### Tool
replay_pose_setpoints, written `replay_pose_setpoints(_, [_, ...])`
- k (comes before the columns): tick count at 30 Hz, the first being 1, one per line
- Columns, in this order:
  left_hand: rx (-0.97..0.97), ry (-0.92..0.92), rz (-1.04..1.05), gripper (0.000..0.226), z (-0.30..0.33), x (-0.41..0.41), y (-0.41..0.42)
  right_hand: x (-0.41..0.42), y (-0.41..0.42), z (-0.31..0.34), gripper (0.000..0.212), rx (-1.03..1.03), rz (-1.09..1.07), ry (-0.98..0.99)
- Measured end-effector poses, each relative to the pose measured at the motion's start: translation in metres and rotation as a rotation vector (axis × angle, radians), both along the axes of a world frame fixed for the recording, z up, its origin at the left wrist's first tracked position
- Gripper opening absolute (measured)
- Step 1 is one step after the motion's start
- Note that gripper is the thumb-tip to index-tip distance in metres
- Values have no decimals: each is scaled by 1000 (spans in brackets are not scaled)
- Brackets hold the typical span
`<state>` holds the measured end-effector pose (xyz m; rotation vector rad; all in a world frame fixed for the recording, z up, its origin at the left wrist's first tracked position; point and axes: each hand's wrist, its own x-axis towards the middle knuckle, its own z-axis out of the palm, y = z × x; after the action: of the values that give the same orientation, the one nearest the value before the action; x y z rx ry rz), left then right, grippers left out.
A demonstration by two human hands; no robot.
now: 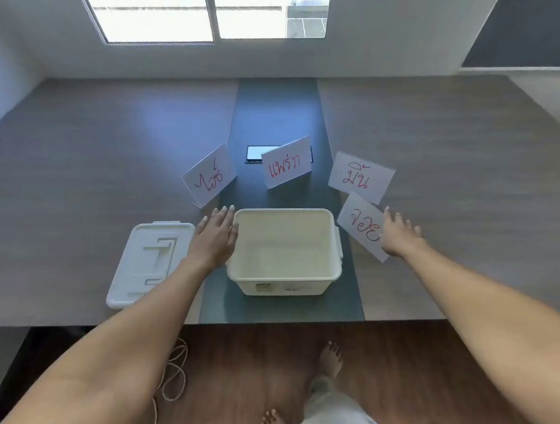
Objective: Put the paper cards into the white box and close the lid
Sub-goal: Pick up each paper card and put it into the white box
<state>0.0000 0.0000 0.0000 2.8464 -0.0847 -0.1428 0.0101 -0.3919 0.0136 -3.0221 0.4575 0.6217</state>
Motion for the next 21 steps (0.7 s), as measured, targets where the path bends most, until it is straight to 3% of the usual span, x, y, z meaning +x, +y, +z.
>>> replay_pose_setpoints(5, [-66, 51, -46, 55, -17, -12, 0, -12, -2, -9, 81, -24, 18, -69])
replay_pose_setpoints(9, [-115, 45, -21, 54, -25, -20, -4, -12, -8, -19, 41, 90, -17, -183])
replay_pose_setpoints(12, [-194, 38, 7, 54, -28, -23, -5, -14, -7, -22, 26, 198, -105, -231])
replay_pose_setpoints(21, [-330, 16, 39, 53, -32, -21, -7, -9, 2, 0, 28, 296, -177, -476])
